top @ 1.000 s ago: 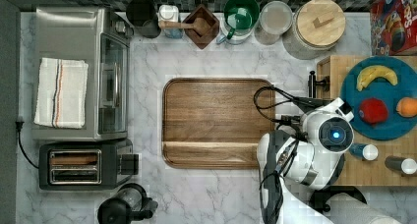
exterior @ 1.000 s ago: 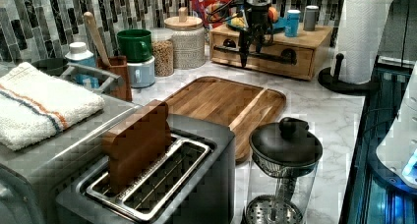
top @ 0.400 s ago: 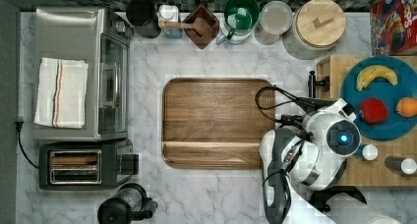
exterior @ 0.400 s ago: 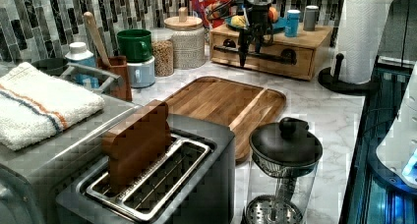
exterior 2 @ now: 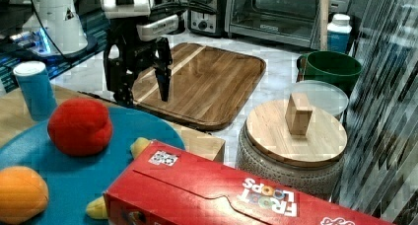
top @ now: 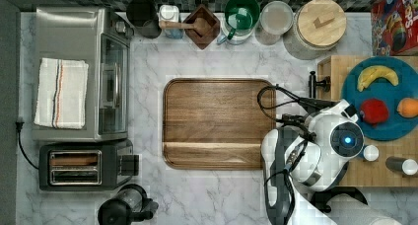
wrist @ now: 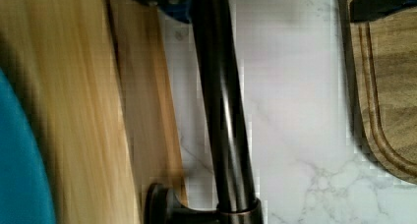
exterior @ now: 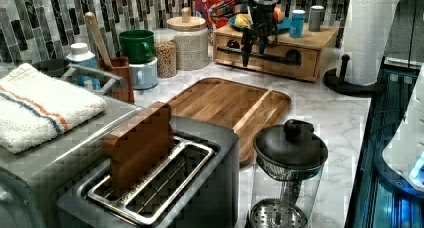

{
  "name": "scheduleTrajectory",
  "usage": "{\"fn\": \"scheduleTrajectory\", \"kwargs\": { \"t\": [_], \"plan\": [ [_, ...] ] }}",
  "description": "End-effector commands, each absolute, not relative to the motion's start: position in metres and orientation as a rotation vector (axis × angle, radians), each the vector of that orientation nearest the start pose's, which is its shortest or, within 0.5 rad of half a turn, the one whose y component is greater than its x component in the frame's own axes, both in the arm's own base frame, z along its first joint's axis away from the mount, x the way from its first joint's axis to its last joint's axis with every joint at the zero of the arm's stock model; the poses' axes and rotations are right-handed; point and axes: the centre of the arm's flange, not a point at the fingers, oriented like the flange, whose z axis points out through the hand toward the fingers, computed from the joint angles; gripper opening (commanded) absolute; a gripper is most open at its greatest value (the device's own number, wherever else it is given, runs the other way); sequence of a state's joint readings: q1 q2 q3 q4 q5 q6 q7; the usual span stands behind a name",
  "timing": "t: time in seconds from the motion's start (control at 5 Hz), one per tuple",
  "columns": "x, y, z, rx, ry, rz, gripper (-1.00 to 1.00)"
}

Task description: Open the drawer.

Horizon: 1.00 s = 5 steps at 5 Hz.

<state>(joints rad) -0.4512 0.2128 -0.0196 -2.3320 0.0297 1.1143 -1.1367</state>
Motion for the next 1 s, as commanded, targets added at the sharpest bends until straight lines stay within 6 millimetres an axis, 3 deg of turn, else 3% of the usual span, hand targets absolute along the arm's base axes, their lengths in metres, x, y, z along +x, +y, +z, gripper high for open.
{"fn": "scheduleTrajectory", "kwargs": {
  "t": [0.2,0.4,0.6,1.0],
  "plan": [
    [0.516,0.009,0.267,-3.061,-0.177,-0.156,1.00],
    [0.514,0.027,0.273,-3.069,-0.159,-0.144,1.00],
    [0.515,0.034,0.286,-3.074,-0.138,-0.090,1.00],
    [0.515,0.034,0.286,-3.074,-0.138,-0.090,1.00]
  ]
}}
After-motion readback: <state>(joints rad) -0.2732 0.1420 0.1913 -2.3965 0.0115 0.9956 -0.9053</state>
